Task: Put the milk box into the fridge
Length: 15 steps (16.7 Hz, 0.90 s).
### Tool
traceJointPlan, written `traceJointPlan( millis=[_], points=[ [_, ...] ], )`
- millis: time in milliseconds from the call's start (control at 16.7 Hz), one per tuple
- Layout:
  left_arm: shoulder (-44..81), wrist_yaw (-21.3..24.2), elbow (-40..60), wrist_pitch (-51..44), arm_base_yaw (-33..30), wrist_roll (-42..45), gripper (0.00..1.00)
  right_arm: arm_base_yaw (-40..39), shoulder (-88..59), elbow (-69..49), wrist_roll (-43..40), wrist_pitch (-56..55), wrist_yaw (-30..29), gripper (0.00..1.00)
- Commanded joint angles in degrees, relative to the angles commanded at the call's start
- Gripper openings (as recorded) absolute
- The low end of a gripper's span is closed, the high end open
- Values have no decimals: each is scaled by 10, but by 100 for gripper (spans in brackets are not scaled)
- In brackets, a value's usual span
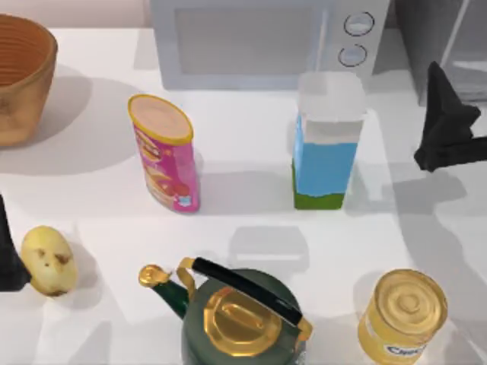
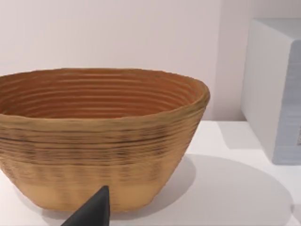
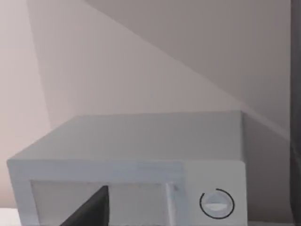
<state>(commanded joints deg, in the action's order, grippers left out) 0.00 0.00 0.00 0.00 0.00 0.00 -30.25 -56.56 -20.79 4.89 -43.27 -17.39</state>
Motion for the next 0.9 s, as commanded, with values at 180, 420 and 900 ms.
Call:
traceJointPlan(
  millis=[180, 420, 900],
  points=[
    [0, 0, 0, 0, 0, 0, 100, -70, -183, -60, 15, -114, -62, 100],
    [0, 0, 0, 0, 0, 0, 100, -134, -414, -127, 28, -229, -156, 100],
    [0, 0, 0, 0, 0, 0, 100, -163, -670, -186, 27, -319, -303, 100]
  ],
)
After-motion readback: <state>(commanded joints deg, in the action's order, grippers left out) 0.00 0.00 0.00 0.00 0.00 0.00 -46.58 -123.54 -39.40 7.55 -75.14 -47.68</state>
